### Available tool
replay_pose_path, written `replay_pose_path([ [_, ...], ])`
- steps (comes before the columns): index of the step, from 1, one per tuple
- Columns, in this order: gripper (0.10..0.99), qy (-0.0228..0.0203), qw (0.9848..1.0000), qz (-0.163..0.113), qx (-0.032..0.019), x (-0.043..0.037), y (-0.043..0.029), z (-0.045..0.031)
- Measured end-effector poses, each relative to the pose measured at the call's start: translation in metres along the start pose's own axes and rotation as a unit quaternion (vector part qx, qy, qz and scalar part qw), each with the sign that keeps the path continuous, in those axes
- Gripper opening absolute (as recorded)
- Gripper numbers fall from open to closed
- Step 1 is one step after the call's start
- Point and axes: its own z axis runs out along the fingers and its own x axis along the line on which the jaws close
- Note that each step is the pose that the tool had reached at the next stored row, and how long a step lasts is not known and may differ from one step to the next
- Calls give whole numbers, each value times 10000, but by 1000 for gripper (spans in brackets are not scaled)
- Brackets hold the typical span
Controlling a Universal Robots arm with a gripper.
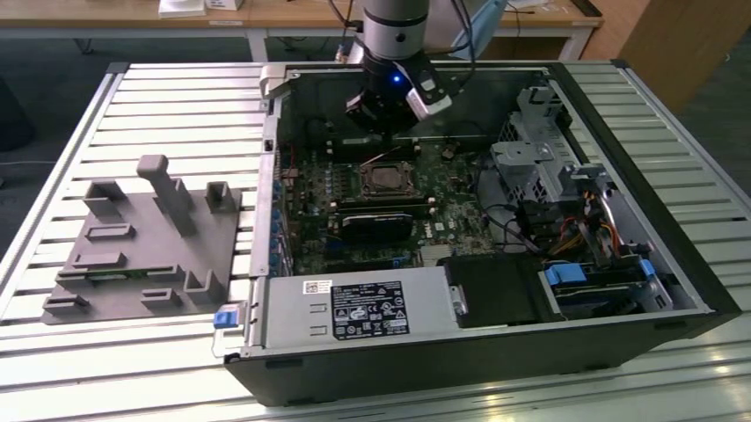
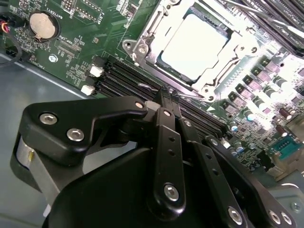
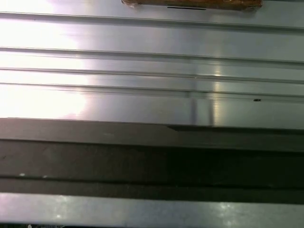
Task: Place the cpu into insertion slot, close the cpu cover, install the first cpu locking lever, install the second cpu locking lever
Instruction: 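Install the first cpu locking lever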
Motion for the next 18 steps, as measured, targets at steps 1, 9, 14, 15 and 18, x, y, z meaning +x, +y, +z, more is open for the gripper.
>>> replay_pose_path([
  [1,106,0,10000,0,-1,-7,2,4],
  [9,106,4,10000,0,0,-83,3,26],
  [14,106,6,10000,0,0,-121,1,63],
  [15,106,7,10000,0,0,-123,1,74],
  [18,106,12,10000,1,0,-124,-1,110],
])
